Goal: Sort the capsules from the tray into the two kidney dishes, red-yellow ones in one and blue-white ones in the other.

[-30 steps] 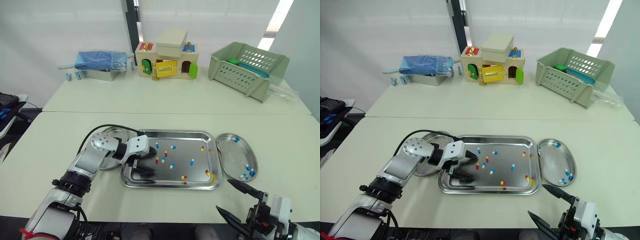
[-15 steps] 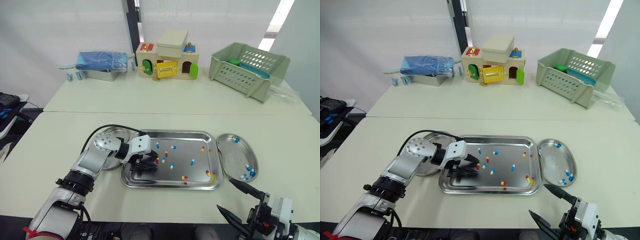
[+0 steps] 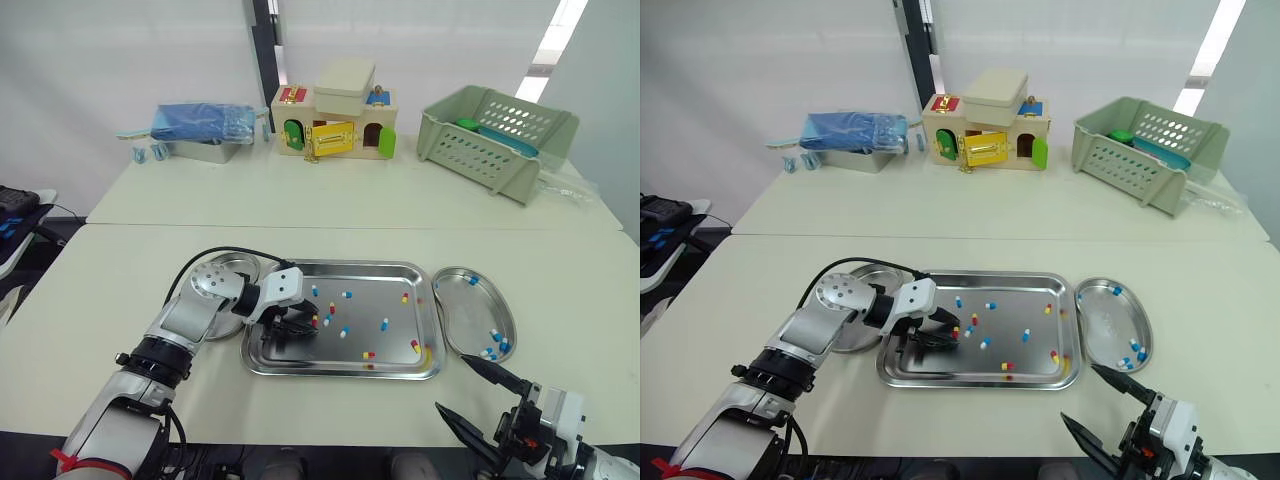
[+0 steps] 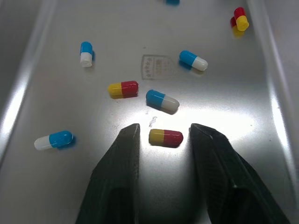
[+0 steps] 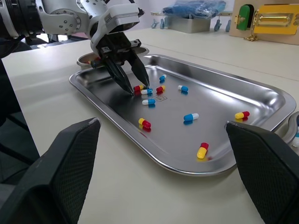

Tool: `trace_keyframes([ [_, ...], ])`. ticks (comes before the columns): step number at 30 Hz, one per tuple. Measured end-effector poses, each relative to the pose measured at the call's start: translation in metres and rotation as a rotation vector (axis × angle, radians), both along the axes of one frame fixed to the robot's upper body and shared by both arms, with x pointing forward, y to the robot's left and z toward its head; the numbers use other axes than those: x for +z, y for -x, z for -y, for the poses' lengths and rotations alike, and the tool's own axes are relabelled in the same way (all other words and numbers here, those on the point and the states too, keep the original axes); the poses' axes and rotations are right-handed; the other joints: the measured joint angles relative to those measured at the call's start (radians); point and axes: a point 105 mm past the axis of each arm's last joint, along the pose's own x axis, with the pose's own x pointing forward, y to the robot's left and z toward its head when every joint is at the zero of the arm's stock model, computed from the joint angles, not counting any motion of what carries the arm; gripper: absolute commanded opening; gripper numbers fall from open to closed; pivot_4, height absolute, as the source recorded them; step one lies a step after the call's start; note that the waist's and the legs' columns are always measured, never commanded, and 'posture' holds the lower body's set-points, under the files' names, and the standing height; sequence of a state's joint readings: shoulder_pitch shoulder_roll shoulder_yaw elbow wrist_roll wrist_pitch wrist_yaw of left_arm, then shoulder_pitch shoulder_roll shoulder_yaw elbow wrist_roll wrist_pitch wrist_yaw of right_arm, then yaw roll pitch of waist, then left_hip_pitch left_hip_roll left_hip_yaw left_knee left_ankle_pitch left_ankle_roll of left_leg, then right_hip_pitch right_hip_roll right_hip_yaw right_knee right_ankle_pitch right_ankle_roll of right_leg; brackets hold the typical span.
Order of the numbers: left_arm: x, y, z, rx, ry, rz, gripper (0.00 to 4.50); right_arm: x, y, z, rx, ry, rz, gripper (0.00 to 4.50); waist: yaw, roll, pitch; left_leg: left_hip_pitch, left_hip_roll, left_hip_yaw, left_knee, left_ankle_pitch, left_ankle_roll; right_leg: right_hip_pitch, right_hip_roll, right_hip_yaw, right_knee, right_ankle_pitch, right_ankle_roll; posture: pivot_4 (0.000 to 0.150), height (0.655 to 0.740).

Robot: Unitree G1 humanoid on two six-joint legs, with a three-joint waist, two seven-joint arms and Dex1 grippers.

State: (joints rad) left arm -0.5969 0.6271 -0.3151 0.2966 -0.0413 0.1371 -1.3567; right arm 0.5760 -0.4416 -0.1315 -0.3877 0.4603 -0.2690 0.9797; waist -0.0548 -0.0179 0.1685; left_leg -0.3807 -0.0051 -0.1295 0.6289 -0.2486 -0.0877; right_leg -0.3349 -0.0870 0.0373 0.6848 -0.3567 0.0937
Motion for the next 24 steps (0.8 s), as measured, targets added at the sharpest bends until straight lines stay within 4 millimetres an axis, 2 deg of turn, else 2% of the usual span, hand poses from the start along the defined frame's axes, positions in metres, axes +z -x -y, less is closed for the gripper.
trace_keyframes([
  [1, 0.0, 0.0, -0.001, 0.002, -0.004, -0.004, 0.5, 0.0, -0.001, 0.0, 0.002, 0.002, 0.005, 4.5, 0.0, 0.001, 0.0, 0.0, 0.0, 0.0, 0.0, 0.0, 0.0, 0.0, 0.0, 0.0, 0.0, 0.0, 0.0, 0.15, 0.74],
  [2, 0.001, 0.001, -0.001, 0.0, -0.007, -0.004, 0.39, 0.001, -0.001, -0.001, 0.004, 0.004, 0.007, 4.5, 0.0, 0.001, 0.0, 0.0, 0.0, 0.0, 0.0, 0.0, 0.0, 0.0, 0.0, 0.0, 0.0, 0.0, 0.0, 0.15, 0.74],
  [15, 0.001, 0.008, -0.005, -0.009, -0.011, -0.011, 0.39, -0.002, 0.003, -0.007, 0.008, -0.015, 0.002, 4.5, 0.001, 0.001, 0.0, 0.0, 0.0, 0.0, 0.0, 0.0, 0.0, 0.0, 0.0, 0.0, -0.001, 0.0, 0.0, 0.15, 0.74],
  [20, 0.004, 0.011, -0.018, 0.052, -0.021, -0.059, 0.39, -0.004, 0.007, -0.006, 0.035, 0.006, -0.011, 4.5, 0.0, 0.001, 0.0, 0.0, 0.0, -0.001, 0.0, 0.0, 0.0, 0.0, 0.0, 0.0, -0.001, 0.0, 0.0, 0.15, 0.74],
  [24, 0.023, 0.012, -0.036, 0.149, 0.003, -0.048, 0.39, -0.003, 0.009, -0.007, 0.065, 0.016, -0.009, 4.5, 0.001, 0.001, 0.0, -0.001, 0.0, -0.001, -0.001, 0.0, 0.0, 0.0, 0.0, -0.001, -0.002, 0.0, 0.0, 0.15, 0.74],
])
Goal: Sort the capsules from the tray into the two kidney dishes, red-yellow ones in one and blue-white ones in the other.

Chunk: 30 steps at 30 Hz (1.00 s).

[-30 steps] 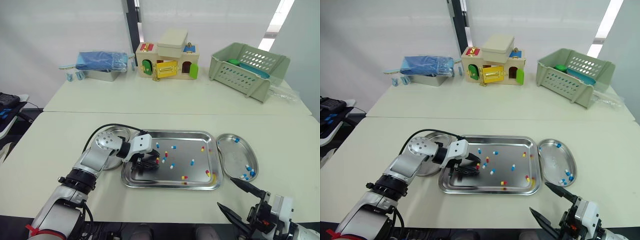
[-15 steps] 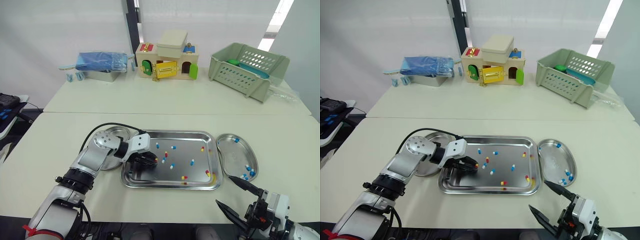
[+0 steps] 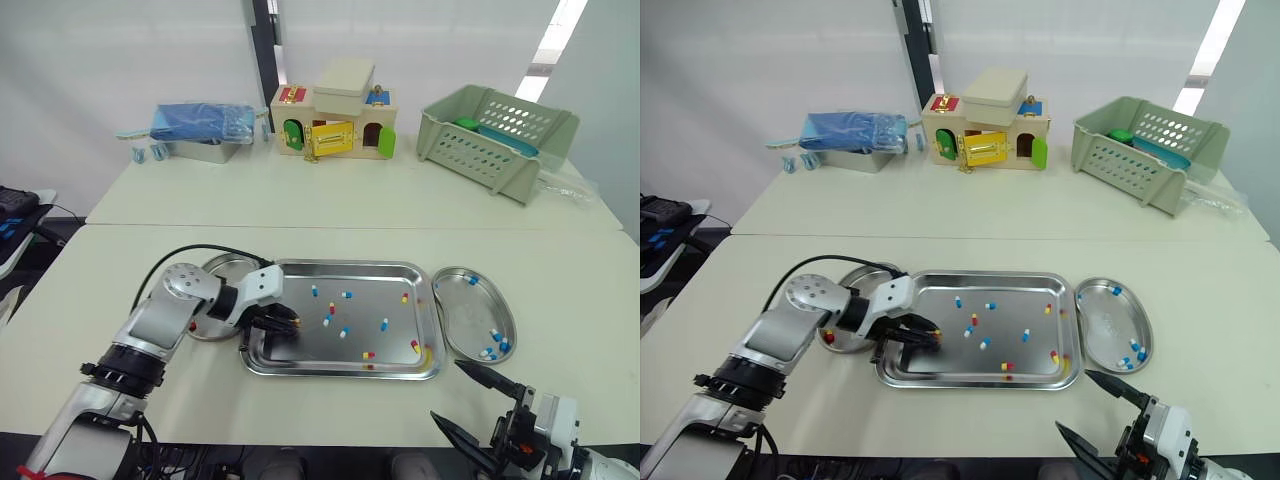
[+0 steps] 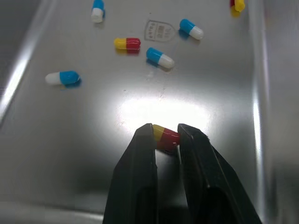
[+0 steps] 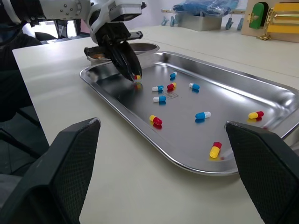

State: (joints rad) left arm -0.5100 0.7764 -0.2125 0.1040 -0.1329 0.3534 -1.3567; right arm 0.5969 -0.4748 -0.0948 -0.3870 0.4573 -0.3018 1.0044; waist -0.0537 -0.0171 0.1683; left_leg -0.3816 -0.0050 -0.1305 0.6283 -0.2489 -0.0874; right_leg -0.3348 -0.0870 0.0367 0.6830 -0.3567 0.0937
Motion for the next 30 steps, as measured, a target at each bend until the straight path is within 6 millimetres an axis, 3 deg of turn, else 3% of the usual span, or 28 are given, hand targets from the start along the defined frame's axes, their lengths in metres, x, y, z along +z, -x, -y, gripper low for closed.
trace_keyframes([
  [5, 0.018, 0.004, -0.02, 0.116, 0.024, 0.016, 0.39, 0.0, -0.001, -0.004, 0.058, 0.002, 0.006, 4.5, 0.0, 0.0, 0.0, 0.0, 0.0, 0.0, 0.0, 0.0, 0.0, 0.0, 0.0, 0.0, 0.0, 0.0, 0.0, 0.15, 0.74],
  [12, 0.024, 0.015, -0.045, 0.251, 0.031, -0.003, 0.39, 0.0, -0.001, -0.009, 0.154, -0.003, 0.003, 4.5, 0.001, 0.0, 0.0, 0.0, 0.0, 0.0, 0.0, 0.0, 0.0, 0.0, 0.0, 0.0, -0.001, 0.0, 0.0, 0.15, 0.74],
  [22, 0.028, 0.024, -0.097, 0.494, 0.006, 0.032, 0.39, 0.006, -0.008, -0.009, 0.238, 0.01, 0.015, 4.5, 0.004, 0.0, 0.001, 0.0, 0.0, 0.0, -0.001, -0.001, 0.0, 0.0, 0.0, 0.0, -0.001, 0.0, 0.0, 0.15, 0.74],
  [28, 0.026, 0.024, -0.1, 0.517, -0.001, 0.037, 0.39, 0.007, -0.01, -0.01, 0.264, 0.018, 0.018, 4.5, 0.009, 0.0, 0.001, 0.0, 0.0, 0.001, -0.001, -0.001, 0.0, 0.0, 0.0, 0.0, -0.001, 0.0, 0.0, 0.15, 0.74],
  [30, 0.025, 0.022, -0.1, 0.521, -0.002, 0.043, 1.1, 0.008, -0.012, -0.01, 0.266, 0.019, 0.024, 4.5, 0.008, 0.0, 0.001, 0.0, 0.0, 0.001, -0.001, -0.001, 0.0, 0.0, 0.0, 0.001, -0.001, 0.0, 0.0, 0.15, 0.74],
])
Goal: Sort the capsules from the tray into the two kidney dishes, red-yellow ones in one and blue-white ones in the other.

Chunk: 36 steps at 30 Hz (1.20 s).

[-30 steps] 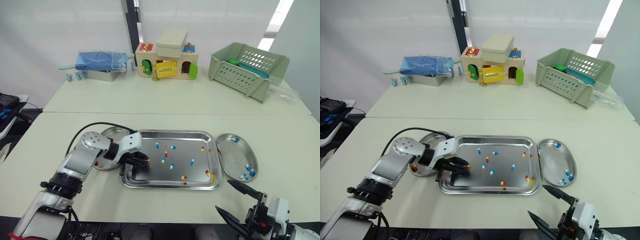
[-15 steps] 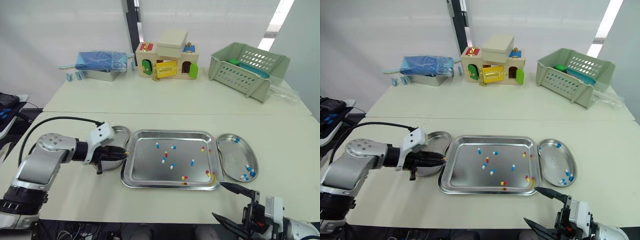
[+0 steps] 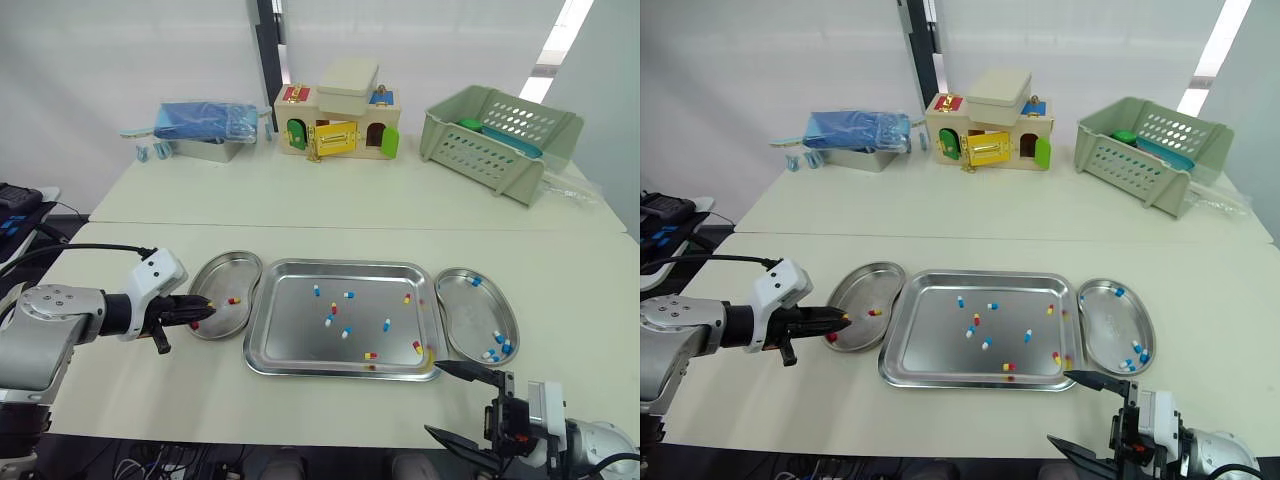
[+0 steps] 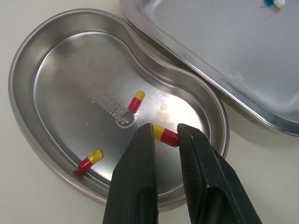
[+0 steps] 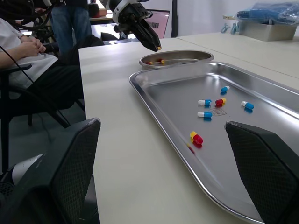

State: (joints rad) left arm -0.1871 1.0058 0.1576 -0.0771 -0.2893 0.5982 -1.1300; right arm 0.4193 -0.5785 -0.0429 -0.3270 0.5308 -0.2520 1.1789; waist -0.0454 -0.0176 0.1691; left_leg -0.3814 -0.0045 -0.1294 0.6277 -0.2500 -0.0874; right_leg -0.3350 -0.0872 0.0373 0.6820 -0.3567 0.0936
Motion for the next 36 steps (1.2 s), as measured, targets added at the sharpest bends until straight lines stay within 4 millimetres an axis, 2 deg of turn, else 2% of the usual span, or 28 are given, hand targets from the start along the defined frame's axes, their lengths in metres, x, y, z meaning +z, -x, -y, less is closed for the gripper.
trace_keyframes([
  [11, 0.0, -0.012, 0.005, -0.013, -0.001, 0.03, 4.48, -0.001, 0.0, 0.003, 0.002, 0.022, -0.012, 4.5, 0.001, 0.0, 0.0, 0.0, 0.0, 0.0, 0.0, 0.0, 0.0, 0.0, 0.0, 0.0, 0.0, 0.0, 0.0, 0.15, 0.74],
  [14, -0.002, -0.011, 0.006, -0.018, -0.001, 0.021, 4.48, -0.002, -0.001, 0.004, -0.007, 0.026, -0.025, 4.5, 0.001, 0.0, 0.0, 0.0, 0.0, 0.0, 0.0, 0.0, 0.0, 0.0, 0.0, 0.0, 0.0, 0.0, 0.0, 0.15, 0.74],
  [18, -0.003, -0.01, 0.007, -0.025, 0.007, 0.01, 4.48, -0.007, 0.001, 0.013, -0.011, 0.108, -0.125, 4.5, 0.001, 0.0, 0.0, 0.0, 0.0, 0.0, 0.0, 0.0, 0.0, 0.0, 0.0, 0.0, 0.0, 0.0, 0.0, 0.15, 0.74],
  [21, 0.003, -0.007, 0.003, -0.007, 0.045, 0.008, 4.48, 0.005, -0.002, 0.027, -0.051, 0.155, -0.189, 4.5, 0.0, -0.001, 0.001, 0.0, 0.0, 0.0, 0.0, 0.0, 0.0, 0.0, 0.0, 0.0, 0.0, 0.0, 0.0, 0.15, 0.74],
  [25, 0.023, 0.008, -0.032, 0.097, 0.04, 0.029, 4.48, 0.043, -0.018, 0.056, -0.18, 0.167, -0.236, 4.5, -0.01, -0.001, 0.001, 0.0, 0.001, 0.001, 0.0, -0.001, 0.001, -0.001, 0.0, 0.001, 0.0, 0.0, 0.0, 0.15, 0.74],
  [28, 0.026, 0.02, -0.059, 0.187, 0.024, 0.021, 4.48, 0.061, -0.031, 0.084, -0.295, 0.212, -0.239, 4.5, -0.005, -0.001, 0.001, 0.0, 0.0, 0.002, 0.0, -0.001, 0.002, 0.0, 0.0, 0.001, -0.001, 0.0, 0.0, 0.15, 0.74],
  [30, 0.021, 0.027, -0.071, 0.232, 0.024, 0.005, 4.48, 0.063, -0.037, 0.105, -0.377, 0.253, -0.239, 4.5, -0.002, -0.002, 0.001, 0.0, 0.0, 0.003, 0.0, -0.002, 0.003, 0.0, 0.0, 0.001, -0.001, 0.0, 0.0, 0.15, 0.74],
  [32, 0.017, 0.033, -0.085, 0.279, 0.015, -0.008, 4.48, 0.053, -0.037, 0.124, -0.425, 0.337, -0.273, 4.5, 0.003, -0.004, 0.003, -0.001, 0.0, 0.003, 0.0, -0.002, 0.003, -0.001, 0.0, 0.001, -0.002, 0.0, 0.0, 0.15, 0.74],
  [34, 0.02, 0.04, -0.101, 0.327, -0.002, -0.004, 4.48, 0.043, -0.037, 0.14, -0.448, 0.404, -0.31, 4.5, 0.005, -0.007, 0.005, -0.001, 0.001, 0.003, 0.0, -0.002, 0.003, -0.001, 0.0, 0.001, -0.002, 0.0, 0.0, 0.15, 0.74],
  [36, 0.023, 0.049, -0.119, 0.377, -0.025, 0.007, 4.48, 0.044, -0.045, 0.152, -0.489, 0.408, -0.297, 4.5, 0.003, -0.008, 0.005, 0.0, 0.001, 0.005, 0.0, -0.002, 0.003, -0.001, 0.0, 0.002, -0.002, 0.0, 0.0, 0.15, 0.74],
])
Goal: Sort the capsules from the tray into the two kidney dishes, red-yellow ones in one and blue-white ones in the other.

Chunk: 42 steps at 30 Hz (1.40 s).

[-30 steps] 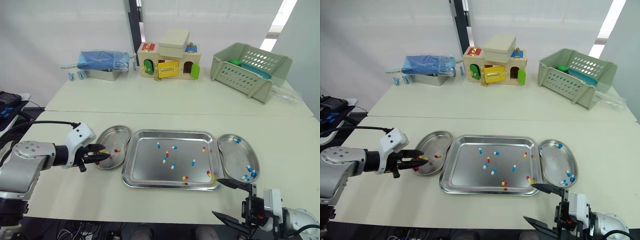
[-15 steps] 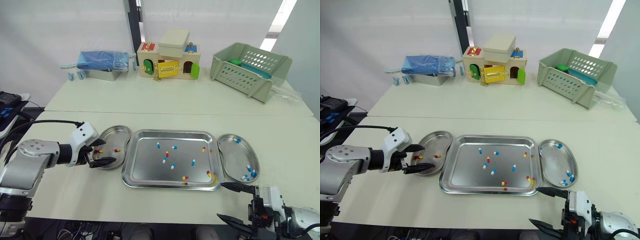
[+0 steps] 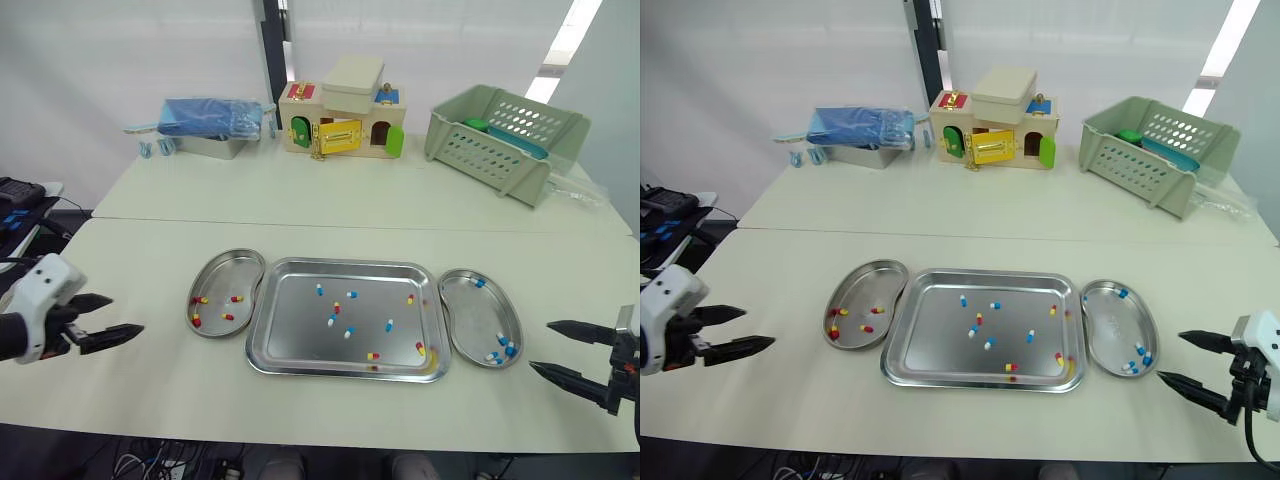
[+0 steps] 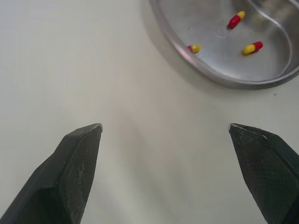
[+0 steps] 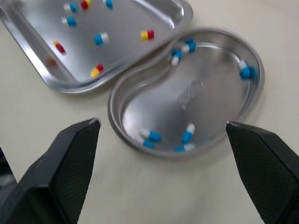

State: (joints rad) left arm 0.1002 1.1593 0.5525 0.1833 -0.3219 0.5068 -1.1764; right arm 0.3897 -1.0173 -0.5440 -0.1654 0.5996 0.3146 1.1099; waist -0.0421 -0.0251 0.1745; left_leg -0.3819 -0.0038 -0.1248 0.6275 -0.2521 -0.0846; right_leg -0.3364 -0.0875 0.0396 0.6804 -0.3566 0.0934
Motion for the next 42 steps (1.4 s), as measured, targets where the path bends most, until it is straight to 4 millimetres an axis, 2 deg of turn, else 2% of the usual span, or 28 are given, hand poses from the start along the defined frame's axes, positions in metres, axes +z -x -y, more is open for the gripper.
trace_keyframes([
  [3, -0.003, 0.013, -0.018, 0.039, -0.037, -0.015, 4.48, 0.001, -0.011, 0.016, -0.059, 0.019, 0.019, 4.5, -0.009, 0.001, 0.001, 0.001, 0.0, 0.001, -0.001, 0.0, 0.0, 0.0, 0.0, 0.001, 0.0, 0.0, 0.0, 0.15, 0.74],
  [5, -0.01, 0.02, -0.023, 0.048, -0.051, -0.033, 4.48, -0.002, -0.014, 0.023, -0.08, 0.044, 0.0, 4.5, -0.009, 0.002, 0.001, 0.0, 0.0, 0.001, -0.001, 0.0, 0.0, -0.001, 0.0, 0.001, 0.0, 0.0, 0.0, 0.15, 0.74],
  [12, -0.021, 0.028, -0.024, 0.06, -0.029, -0.043, 4.48, -0.006, -0.024, 0.028, -0.098, 0.103, -0.075, 4.5, -0.009, 0.002, 0.002, 0.0, 0.0, 0.001, -0.001, 0.0, 0.0, -0.001, 0.0, 0.001, 0.0, 0.0, 0.0, 0.15, 0.74],
  [17, -0.021, 0.028, -0.024, 0.055, -0.033, -0.035, 4.48, 0.008, -0.037, 0.027, -0.077, 0.095, 0.008, 4.5, -0.011, 0.002, 0.002, 0.0, 0.0, 0.001, -0.001, 0.0, 0.0, -0.001, 0.0, 0.001, 0.0, 0.0, 0.0, 0.15, 0.74],
  [21, -0.023, 0.028, -0.021, 0.051, -0.027, -0.005, 4.48, 0.009, -0.041, 0.03, -0.071, 0.119, 0.054, 4.5, -0.012, 0.002, 0.002, 0.0, 0.0, 0.001, -0.001, 0.0, 0.0, -0.001, 0.0, 0.001, 0.0, 0.0, 0.0, 0.15, 0.74],
  [26, -0.031, 0.033, 0.014, -0.062, 0.045, 0.077, 4.48, -0.003, -0.043, 0.03, -0.09, 0.085, 0.057, 4.5, -0.011, 0.002, 0.002, 0.0, 0.0, 0.002, 0.0, 0.0, 0.0, -0.001, -0.001, 0.002, 0.0, 0.0, 0.0, 0.15, 0.74],
  [29, -0.033, 0.04, 0.049, -0.15, 0.122, 0.153, 4.48, -0.003, -0.043, 0.031, -0.098, 0.061, 0.039, 4.5, -0.012, 0.002, 0.002, 0.0, 0.0, 0.003, 0.0, 0.0, -0.001, 0.0, -0.001, 0.003, 0.0, 0.0, 0.0, 0.15, 0.74],
  [31, -0.032, 0.051, 0.085, -0.227, 0.222, 0.246, 4.48, -0.002, -0.046, 0.029, -0.1, 0.045, 0.033, 4.5, -0.013, 0.002, 0.002, 0.0, 0.0, 0.003, 0.001, -0.001, -0.001, 0.0, -0.001, 0.003, 0.0, 0.0, 0.0, 0.15, 0.74],
  [33, -0.033, 0.066, 0.109, -0.281, 0.285, 0.289, 4.48, -0.002, -0.046, 0.028, -0.103, 0.03, 0.023, 4.5, -0.011, 0.001, 0.001, 0.0, 0.001, 0.003, 0.001, -0.001, -0.001, 0.0, -0.001, 0.002, -0.001, 0.0, 0.0, 0.15, 0.74],
  [37, -0.037, 0.086, 0.138, -0.33, 0.358, 0.395, 4.48, -0.003, -0.046, 0.024, -0.101, 0.001, 0.008, 4.5, -0.005, 0.004, 0.0, 0.0, 0.0, 0.004, 0.002, -0.001, -0.001, 0.001, -0.002, 0.003, -0.001, 0.0, 0.0, 0.15, 0.74],
  [42, -0.044, 0.095, 0.168, -0.384, 0.417, 0.558, 4.48, 0.001, -0.047, 0.019, -0.072, -0.003, 0.022, 4.5, 0.008, 0.004, 0.0, 0.0, -0.001, 0.004, 0.002, -0.001, 0.0, 0.001, -0.002, 0.003, -0.003, 0.001, 0.001, 0.15, 0.74],
])
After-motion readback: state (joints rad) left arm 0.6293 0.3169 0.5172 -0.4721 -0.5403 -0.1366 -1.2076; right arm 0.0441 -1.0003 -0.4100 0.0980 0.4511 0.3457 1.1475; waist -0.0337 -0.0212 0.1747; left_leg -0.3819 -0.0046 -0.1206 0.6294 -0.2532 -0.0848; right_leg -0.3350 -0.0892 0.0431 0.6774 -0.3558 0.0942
